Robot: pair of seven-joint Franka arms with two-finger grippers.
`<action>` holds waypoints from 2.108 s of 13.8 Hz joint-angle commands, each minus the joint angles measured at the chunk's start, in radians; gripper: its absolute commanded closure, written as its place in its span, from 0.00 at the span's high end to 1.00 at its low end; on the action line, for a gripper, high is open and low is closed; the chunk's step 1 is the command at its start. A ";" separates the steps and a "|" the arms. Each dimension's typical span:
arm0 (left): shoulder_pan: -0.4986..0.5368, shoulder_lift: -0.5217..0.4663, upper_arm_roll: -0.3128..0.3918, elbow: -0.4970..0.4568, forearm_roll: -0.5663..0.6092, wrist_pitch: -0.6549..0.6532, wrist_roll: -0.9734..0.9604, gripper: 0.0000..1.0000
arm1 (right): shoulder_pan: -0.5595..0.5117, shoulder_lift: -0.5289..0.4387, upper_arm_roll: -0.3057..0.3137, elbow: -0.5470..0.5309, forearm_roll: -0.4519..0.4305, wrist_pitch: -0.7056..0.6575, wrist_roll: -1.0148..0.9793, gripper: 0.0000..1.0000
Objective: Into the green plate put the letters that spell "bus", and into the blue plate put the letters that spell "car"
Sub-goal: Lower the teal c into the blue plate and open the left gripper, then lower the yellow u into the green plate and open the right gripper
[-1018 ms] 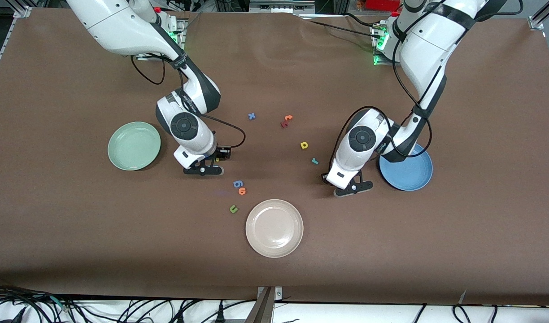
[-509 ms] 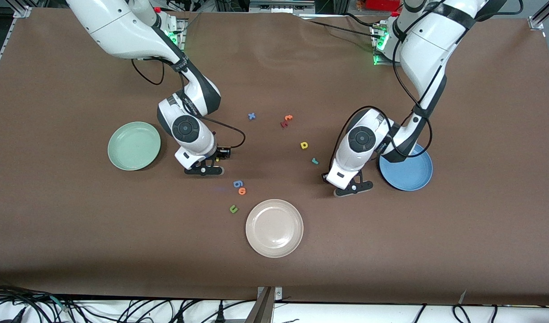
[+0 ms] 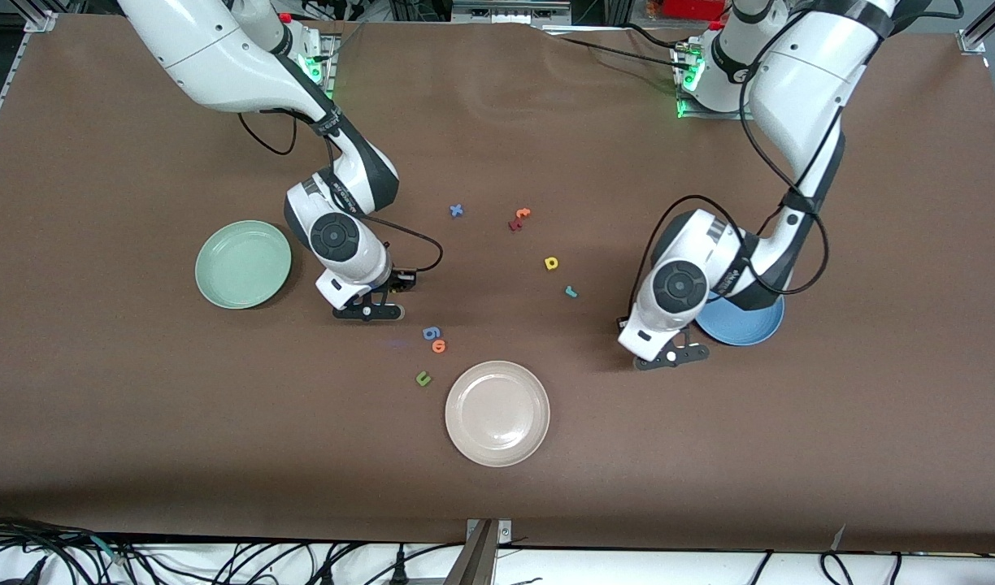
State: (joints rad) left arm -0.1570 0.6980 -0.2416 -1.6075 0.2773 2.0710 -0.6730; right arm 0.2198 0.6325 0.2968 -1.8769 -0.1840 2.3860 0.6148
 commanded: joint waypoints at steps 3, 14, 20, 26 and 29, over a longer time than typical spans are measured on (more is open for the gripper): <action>0.094 -0.054 -0.007 -0.003 0.005 -0.202 0.266 0.11 | -0.002 -0.013 0.001 -0.008 -0.017 0.007 -0.003 0.02; 0.152 -0.034 -0.033 0.014 -0.119 -0.282 0.427 1.00 | -0.010 -0.274 -0.290 -0.024 -0.008 -0.410 -0.249 0.02; 0.010 -0.032 -0.064 -0.003 -0.310 -0.031 0.007 1.00 | -0.019 -0.246 -0.511 -0.189 0.090 -0.158 -0.627 0.02; -0.107 -0.026 -0.061 -0.129 -0.297 0.269 -0.284 1.00 | -0.065 -0.194 -0.519 -0.245 0.144 -0.044 -0.739 0.07; -0.138 -0.015 -0.055 -0.150 -0.282 0.330 -0.342 1.00 | -0.065 -0.200 -0.518 -0.245 0.149 -0.054 -0.731 0.99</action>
State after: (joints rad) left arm -0.2736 0.6850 -0.3117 -1.7434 -0.0079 2.3726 -0.9798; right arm 0.1564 0.4522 -0.2233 -2.1127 -0.0604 2.3346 -0.0952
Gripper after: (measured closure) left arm 0.000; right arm 0.705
